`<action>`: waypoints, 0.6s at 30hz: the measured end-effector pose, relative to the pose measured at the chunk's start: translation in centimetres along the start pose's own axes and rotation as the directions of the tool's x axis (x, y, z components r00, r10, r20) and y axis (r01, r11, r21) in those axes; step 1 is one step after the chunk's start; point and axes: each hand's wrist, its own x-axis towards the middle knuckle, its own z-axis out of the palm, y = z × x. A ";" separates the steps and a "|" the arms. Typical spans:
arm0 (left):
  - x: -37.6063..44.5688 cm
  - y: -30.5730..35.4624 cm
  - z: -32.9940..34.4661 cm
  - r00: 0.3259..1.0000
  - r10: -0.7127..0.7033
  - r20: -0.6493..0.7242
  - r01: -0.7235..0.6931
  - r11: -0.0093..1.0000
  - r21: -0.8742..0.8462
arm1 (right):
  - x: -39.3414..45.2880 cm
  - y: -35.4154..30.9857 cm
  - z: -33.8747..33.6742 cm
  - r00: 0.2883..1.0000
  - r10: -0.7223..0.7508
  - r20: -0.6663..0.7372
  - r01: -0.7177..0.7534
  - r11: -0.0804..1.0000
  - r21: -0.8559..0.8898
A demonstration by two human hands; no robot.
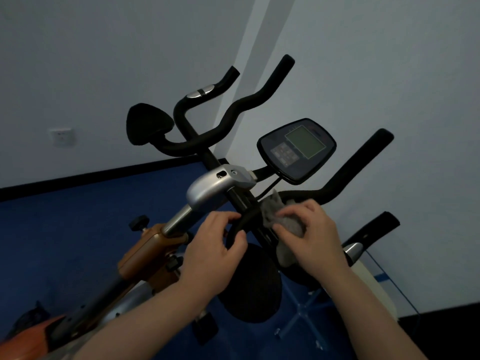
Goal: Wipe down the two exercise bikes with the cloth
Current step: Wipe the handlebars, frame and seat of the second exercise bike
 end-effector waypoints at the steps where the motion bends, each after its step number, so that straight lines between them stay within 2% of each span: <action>1: 0.0 0.1 0.0 1.000 0.002 0.002 -0.002 1.000 0.001 | -0.9 0.6 -0.2 0.998 0.053 0.027 -0.052 0.998 -0.020; 4: 0.0 0.3 0.1 1.000 -0.002 0.007 0.002 1.000 -0.009 | -2.1 1.5 -1.0 0.969 0.230 0.086 -0.234 0.972 0.033; 8: 0.0 0.2 0.1 1.000 0.004 0.009 -0.004 1.000 -0.015 | -2.2 0.9 -1.0 0.917 0.202 0.345 -0.276 0.944 0.180; 9: 0.0 0.2 0.0 1.000 0.005 0.012 -0.005 1.000 -0.016 | -2.4 0.9 -1.2 0.908 0.186 0.374 -0.281 0.935 0.216; 11: 0.0 0.1 0.0 1.000 0.012 0.016 -0.012 1.000 -0.019 | -3.0 1.8 -1.8 0.930 0.147 0.336 -0.219 0.958 0.185; 13: 0.1 0.0 0.1 1.000 0.027 0.014 -0.027 0.999 -0.024 | -3.9 2.4 -2.2 0.946 0.106 0.305 -0.129 0.990 0.057; 16: 0.1 -0.2 0.2 0.999 0.033 0.010 -0.032 0.999 -0.034 | -4.0 1.9 -1.6 0.918 0.091 0.386 -0.130 0.989 0.076; 18: 0.0 -0.3 0.3 0.999 0.042 0.012 -0.042 0.999 -0.010 | -2.8 1.2 -0.5 0.935 0.108 0.339 -0.112 0.994 -0.008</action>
